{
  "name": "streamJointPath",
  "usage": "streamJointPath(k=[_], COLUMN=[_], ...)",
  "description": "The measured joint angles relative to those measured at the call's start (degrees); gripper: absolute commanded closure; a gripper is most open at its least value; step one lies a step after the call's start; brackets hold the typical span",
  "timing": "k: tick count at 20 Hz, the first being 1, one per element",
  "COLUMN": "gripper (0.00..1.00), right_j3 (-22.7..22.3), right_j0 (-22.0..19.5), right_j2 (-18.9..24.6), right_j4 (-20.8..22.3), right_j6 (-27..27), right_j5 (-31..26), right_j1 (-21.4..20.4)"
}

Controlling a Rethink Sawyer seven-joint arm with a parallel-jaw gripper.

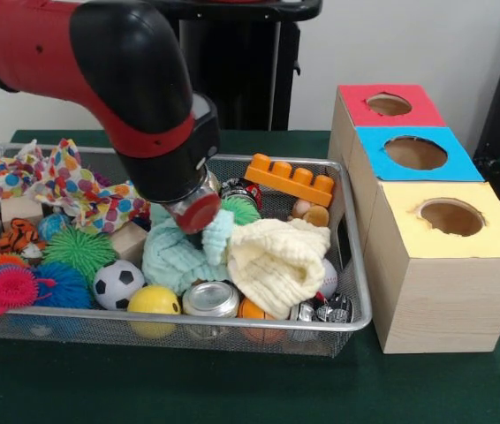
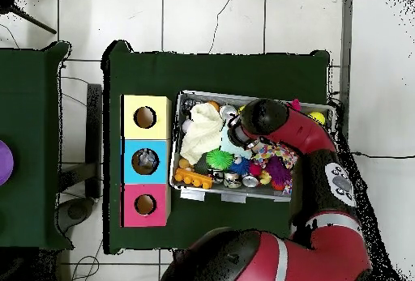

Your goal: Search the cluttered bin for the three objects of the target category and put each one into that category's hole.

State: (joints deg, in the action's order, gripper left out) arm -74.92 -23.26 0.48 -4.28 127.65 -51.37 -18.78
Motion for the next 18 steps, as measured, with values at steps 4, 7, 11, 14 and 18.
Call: streamJointPath(k=[4,7,11,14,18], gripper=[1.00,1.00,1.00,1.00,1.00], right_j3=[-1.80,-2.75,-4.44,-5.42,-6.11], right_j0=[1.18,1.94,3.17,3.91,5.28], right_j2=[0.01,0.00,0.00,0.00,0.00], right_j4=[-1.47,-2.67,-4.62,-5.69,-7.38], right_j6=[0.00,0.00,0.00,0.00,0.00], right_j5=[1.01,1.54,2.38,2.69,2.80], right_j1=[-0.02,-0.04,-0.50,-0.94,-1.53])
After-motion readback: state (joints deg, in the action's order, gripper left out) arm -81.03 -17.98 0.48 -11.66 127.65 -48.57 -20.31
